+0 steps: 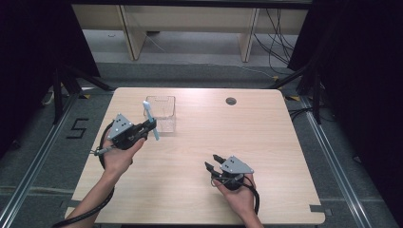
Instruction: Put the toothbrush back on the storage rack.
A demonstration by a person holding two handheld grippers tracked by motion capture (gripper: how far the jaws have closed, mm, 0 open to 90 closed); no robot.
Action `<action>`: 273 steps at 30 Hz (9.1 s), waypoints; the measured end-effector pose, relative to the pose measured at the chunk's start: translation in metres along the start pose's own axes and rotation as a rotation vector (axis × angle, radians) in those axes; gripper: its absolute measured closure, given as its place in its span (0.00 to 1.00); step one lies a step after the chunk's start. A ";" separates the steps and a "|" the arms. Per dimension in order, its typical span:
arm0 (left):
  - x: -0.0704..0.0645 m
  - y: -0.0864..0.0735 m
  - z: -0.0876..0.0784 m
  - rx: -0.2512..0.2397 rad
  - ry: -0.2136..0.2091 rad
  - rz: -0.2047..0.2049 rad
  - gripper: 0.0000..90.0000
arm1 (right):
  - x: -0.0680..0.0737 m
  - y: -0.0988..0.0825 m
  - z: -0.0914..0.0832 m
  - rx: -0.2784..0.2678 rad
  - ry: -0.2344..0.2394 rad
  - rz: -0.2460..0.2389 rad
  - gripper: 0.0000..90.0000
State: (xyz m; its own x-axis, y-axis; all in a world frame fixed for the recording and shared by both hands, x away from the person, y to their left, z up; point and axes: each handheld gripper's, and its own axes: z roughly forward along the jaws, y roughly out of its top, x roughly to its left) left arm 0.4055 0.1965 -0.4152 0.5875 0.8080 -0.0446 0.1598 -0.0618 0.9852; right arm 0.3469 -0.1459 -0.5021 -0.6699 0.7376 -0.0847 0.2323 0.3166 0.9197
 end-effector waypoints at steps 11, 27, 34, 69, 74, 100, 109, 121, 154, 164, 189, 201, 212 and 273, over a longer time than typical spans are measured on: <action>0.010 0.002 0.001 -0.009 0.031 0.006 0.92 | 0.002 -0.003 0.001 -0.009 0.004 -0.006 0.63; 0.024 0.010 0.006 -0.031 0.060 0.006 0.92 | 0.004 -0.005 0.001 -0.003 0.013 0.033 0.63; 0.029 0.013 0.009 -0.037 0.067 0.003 0.92 | 0.003 -0.005 0.001 -0.003 0.027 0.023 0.63; 0.043 0.027 0.029 -0.068 0.104 0.030 0.92 | 0.003 -0.005 0.000 -0.009 0.010 0.010 0.62; 0.045 0.027 0.031 -0.070 0.110 0.031 0.92 | 0.002 -0.005 0.001 -0.012 0.013 0.004 0.62; 0.062 0.021 0.046 -0.052 0.151 0.018 0.92 | 0.002 -0.004 0.001 -0.019 0.012 -0.025 0.62; 0.067 0.017 0.049 -0.043 0.166 0.017 0.92 | 0.002 -0.004 0.001 -0.018 0.012 -0.025 0.62; 0.068 0.012 0.051 -0.027 0.180 0.016 0.92 | 0.004 -0.005 0.002 -0.019 0.014 -0.005 0.62; 0.071 -0.008 0.055 0.038 0.194 -0.010 0.92 | 0.004 -0.006 0.003 -0.005 0.014 -0.012 0.62; 0.071 -0.013 0.057 0.048 0.199 -0.022 0.92 | 0.007 -0.007 0.003 0.002 0.021 0.021 0.62; 0.072 -0.020 0.059 0.077 0.200 -0.036 0.92 | 0.006 -0.007 0.004 0.008 0.027 0.012 0.61; 0.073 -0.025 0.060 0.095 0.203 -0.045 0.92 | 0.006 -0.007 0.005 0.004 0.030 0.005 0.61; 0.073 -0.026 0.061 0.116 0.207 -0.054 0.92 | 0.006 -0.007 0.005 0.004 0.030 0.005 0.61; 0.066 -0.034 0.030 0.185 0.200 -0.089 0.50 | 0.007 -0.008 0.006 0.026 0.034 0.015 0.61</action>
State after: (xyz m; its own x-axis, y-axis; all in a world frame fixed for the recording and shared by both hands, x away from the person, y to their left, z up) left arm 0.4629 0.2345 -0.4565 0.3992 0.9135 -0.0783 0.3565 -0.0759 0.9312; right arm 0.3440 -0.1397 -0.5128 -0.6896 0.7218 -0.0580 0.2603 0.3218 0.9103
